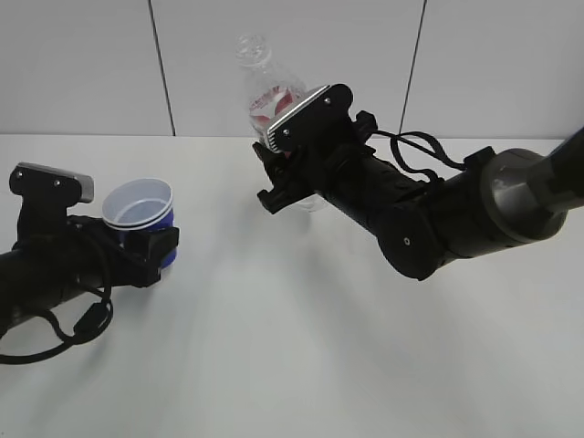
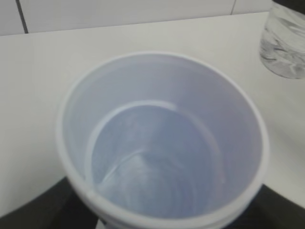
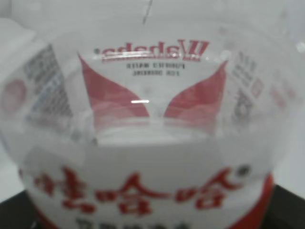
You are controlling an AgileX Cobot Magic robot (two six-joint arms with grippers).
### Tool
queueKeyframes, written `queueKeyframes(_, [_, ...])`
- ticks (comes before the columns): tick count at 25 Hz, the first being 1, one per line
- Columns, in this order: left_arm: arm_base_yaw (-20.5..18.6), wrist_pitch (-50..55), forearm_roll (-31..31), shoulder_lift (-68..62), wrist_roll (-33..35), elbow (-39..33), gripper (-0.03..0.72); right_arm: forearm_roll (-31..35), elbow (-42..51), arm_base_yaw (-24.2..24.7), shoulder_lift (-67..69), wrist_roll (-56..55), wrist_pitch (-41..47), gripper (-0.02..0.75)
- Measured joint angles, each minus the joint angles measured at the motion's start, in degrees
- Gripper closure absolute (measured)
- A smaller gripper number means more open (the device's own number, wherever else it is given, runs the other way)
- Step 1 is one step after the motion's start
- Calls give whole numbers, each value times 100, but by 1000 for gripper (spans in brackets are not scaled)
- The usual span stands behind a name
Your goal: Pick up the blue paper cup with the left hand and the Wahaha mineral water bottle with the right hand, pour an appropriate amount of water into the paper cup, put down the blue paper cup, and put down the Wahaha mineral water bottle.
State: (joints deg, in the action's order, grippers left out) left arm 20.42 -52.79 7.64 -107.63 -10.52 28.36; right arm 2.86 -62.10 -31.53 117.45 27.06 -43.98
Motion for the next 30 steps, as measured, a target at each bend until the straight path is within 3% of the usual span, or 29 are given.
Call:
queueKeyframes(5, [-221,-65,-26,-453,28,389,189,4,0,0,0,-134,0,243])
queueKeyframes(16, [-257,-141,-30,-1470,289,1271,189,39,0,0,0,-179,0,243])
queueKeyframes(26, [-257,-301,-30,-1699,302,1453,188,39,0,0,0,-263,0,243])
queueKeyframes(30, [-257,-327,-17,-1699,302,1453,115,39,0,0,0,-316,0,243])
